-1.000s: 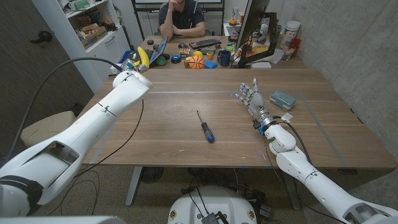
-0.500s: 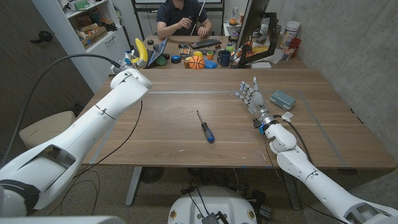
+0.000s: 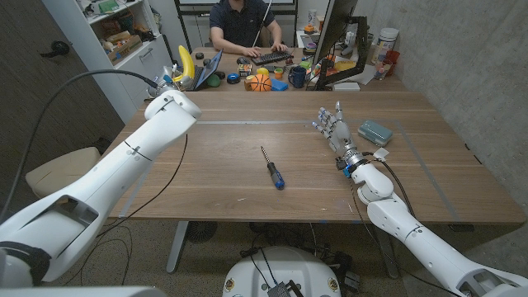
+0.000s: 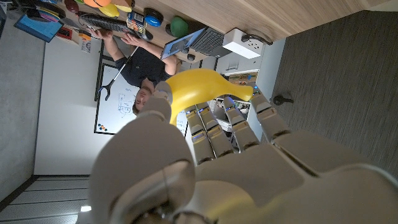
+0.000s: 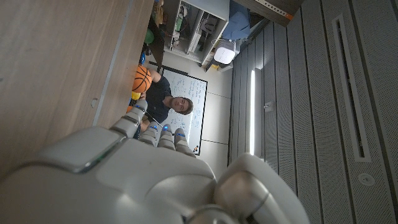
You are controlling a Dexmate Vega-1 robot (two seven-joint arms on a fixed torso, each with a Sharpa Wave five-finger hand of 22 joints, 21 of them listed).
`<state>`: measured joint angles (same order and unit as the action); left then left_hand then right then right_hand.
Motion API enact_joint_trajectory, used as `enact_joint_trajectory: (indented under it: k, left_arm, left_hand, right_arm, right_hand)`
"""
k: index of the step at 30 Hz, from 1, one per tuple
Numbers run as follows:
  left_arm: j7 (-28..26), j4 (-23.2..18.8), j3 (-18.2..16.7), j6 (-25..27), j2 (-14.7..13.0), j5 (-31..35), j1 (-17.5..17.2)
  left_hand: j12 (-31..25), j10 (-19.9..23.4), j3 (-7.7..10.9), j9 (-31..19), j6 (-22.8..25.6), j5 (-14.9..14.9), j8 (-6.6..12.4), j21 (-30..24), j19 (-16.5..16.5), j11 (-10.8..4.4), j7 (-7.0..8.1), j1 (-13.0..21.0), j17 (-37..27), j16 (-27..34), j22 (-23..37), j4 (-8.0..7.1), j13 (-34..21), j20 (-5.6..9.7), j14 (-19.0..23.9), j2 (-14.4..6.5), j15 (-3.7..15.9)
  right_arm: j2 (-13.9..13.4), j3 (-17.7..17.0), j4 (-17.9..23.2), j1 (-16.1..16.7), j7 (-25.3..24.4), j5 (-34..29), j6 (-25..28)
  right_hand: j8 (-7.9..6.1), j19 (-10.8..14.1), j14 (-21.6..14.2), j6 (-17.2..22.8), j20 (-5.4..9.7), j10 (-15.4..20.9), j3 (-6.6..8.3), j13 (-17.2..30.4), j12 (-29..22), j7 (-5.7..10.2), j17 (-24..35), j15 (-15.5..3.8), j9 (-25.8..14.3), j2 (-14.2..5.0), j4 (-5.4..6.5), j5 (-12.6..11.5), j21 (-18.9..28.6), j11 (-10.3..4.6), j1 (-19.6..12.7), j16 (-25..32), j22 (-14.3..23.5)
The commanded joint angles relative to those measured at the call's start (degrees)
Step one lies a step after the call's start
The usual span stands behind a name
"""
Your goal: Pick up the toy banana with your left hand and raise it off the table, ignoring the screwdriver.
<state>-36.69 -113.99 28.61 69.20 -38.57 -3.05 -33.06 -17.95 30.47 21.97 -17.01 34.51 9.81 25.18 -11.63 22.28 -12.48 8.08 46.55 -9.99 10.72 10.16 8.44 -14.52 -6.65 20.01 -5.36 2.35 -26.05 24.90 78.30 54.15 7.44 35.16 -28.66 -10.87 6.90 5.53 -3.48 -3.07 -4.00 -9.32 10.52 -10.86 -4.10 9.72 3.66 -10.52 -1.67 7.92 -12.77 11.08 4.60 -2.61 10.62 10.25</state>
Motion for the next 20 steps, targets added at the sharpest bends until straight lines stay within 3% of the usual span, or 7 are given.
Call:
enact_joint_trajectory:
  k: [1,20]
  left_arm:
    - [0.52,-0.07,-0.2,0.07,0.01,0.64,-0.14]
    - [0.48,-0.73,-0.74,0.62,0.08,1.17,-0.75]
  left_hand:
    - [0.27,0.41,0.42,-0.7,17.09,0.3,6.49,0.02,0.35,0.03,4.57,-0.14,-0.24,-0.08,0.17,-0.06,-0.12,0.12,0.53,-0.62,0.54]
    - [0.68,0.3,0.57,-0.79,16.8,0.31,6.35,0.11,0.17,0.04,4.58,-0.24,-0.26,-0.12,0.19,-0.15,-0.19,-0.03,0.3,-0.78,0.28]
  right_arm:
    - [0.23,0.19,-0.56,-0.27,-0.02,-0.09,0.05]
    - [0.39,0.32,-0.92,-0.32,0.45,0.08,-0.17]
  right_hand:
    - [-0.16,0.46,0.12,0.37,-0.33,0.09,-0.36,0.2,-0.15,0.16,0.25,0.4,-0.21,-0.66,-0.03,-0.43,0.14,-0.12,-0.08,0.29,0.17]
    - [-0.16,0.47,0.12,0.41,-0.33,0.04,-0.53,0.2,-0.13,0.13,0.25,0.46,-0.21,-0.74,-0.03,-0.43,0.15,-0.1,-0.11,0.31,0.18]
